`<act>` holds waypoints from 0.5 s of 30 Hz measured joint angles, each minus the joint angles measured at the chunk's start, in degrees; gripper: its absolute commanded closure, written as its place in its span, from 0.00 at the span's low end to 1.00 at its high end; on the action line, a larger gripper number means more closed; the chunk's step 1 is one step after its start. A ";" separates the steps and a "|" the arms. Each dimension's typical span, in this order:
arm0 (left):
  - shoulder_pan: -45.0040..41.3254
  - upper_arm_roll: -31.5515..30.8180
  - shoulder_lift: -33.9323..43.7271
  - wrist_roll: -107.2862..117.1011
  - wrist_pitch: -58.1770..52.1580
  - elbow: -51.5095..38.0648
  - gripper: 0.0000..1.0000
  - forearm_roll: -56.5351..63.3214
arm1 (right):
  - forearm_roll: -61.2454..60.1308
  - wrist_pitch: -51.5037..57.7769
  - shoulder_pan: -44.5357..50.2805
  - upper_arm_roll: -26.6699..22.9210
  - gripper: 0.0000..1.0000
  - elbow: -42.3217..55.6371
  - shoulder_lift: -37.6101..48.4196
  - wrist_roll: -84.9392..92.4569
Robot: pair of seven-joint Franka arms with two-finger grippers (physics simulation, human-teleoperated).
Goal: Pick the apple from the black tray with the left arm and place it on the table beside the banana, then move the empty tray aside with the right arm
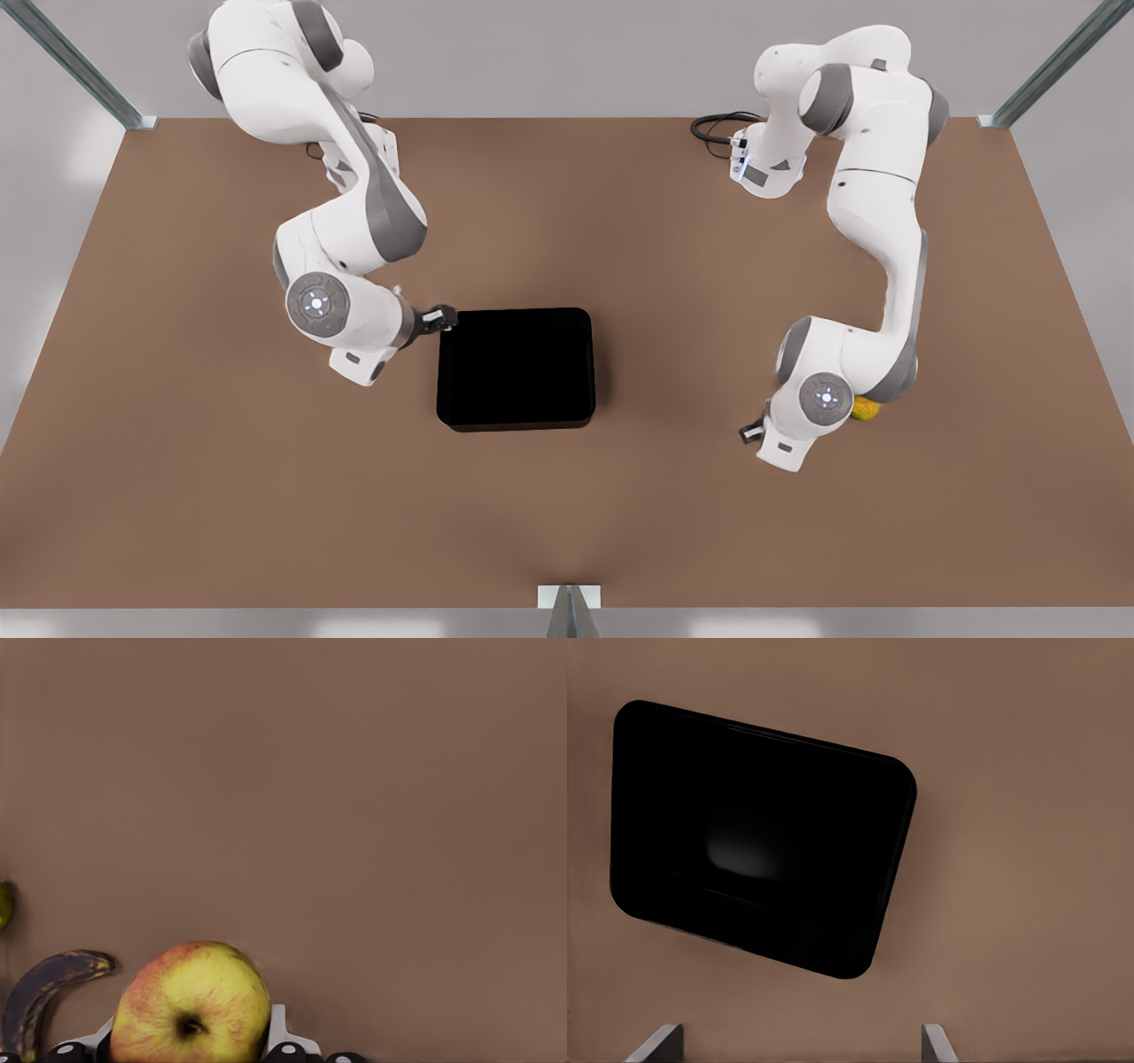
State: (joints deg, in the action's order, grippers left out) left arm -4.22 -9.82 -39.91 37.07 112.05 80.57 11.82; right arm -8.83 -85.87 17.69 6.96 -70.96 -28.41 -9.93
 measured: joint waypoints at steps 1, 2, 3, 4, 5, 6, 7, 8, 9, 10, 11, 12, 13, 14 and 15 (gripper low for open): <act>1.51 -0.01 1.48 -2.54 0.94 3.10 0.24 -0.12 | -0.36 -0.42 -0.04 0.24 0.00 -0.02 -1.00 -1.95; 3.06 -0.01 2.57 -5.07 1.96 5.53 0.24 -0.20 | -0.58 -0.80 -0.07 0.37 0.00 -0.10 -2.04 -3.76; 4.49 0.00 3.15 -7.53 2.90 7.06 0.24 -0.28 | -0.66 -1.37 -0.10 0.48 0.00 -0.58 -2.83 -5.47; 5.25 0.05 3.44 -9.85 3.89 8.60 0.24 -0.33 | -0.71 -2.09 -0.10 0.53 0.00 -1.59 -3.26 -7.07; 5.89 0.10 3.38 -12.05 4.93 10.01 0.24 -0.36 | -0.73 -2.88 -0.11 0.56 0.00 -2.62 -3.54 -8.56; 6.61 0.13 3.15 -14.13 5.95 10.98 0.24 -0.37 | -0.73 -3.77 -0.12 0.58 0.00 -3.43 -4.21 -9.92; 7.25 0.15 2.83 -16.10 6.86 11.46 0.24 -0.38 | -0.46 -4.54 -0.22 0.59 0.00 -3.86 -4.93 -11.08; 7.63 0.20 2.50 -17.98 7.68 11.72 0.11 -0.39 | -0.16 -5.19 -0.32 0.59 0.00 -4.19 -5.83 -12.09; 7.81 0.26 2.32 -19.75 8.38 11.84 0.00 -0.38 | 0.07 -5.76 -0.42 0.56 0.01 -4.94 -6.38 -12.90; 7.91 0.30 2.23 -21.43 8.98 11.89 0.00 -0.36 | 0.24 -6.40 -0.50 0.53 0.01 -6.05 -6.65 -13.64; 7.96 0.32 2.18 -23.01 9.48 11.91 0.00 -0.35 | 0.37 -7.27 -0.53 0.52 0.01 -7.50 -6.79 -14.32; 7.98 0.33 2.22 -24.49 9.90 11.88 0.00 -0.34 | 0.47 -8.13 -0.54 0.51 0.01 -8.38 -6.91 -14.95; 7.99 0.35 2.63 -25.84 10.17 11.52 0.00 -0.33 | 0.55 -8.91 -0.57 0.51 0.01 -8.84 -7.16 -15.51; 7.93 0.21 4.09 -26.88 10.03 10.33 0.00 -0.40 | 0.60 -9.71 -0.68 0.49 0.01 -9.11 -7.76 -16.00; 7.79 -0.15 6.16 -27.77 8.52 7.20 0.00 -0.84 | 0.65 -10.51 -0.93 0.45 0.01 -9.25 -8.52 -16.42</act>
State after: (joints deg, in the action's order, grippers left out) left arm 3.57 -9.97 -33.75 9.30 120.57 87.77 10.98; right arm -8.19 -96.38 16.76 7.41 -80.21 -36.92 -26.35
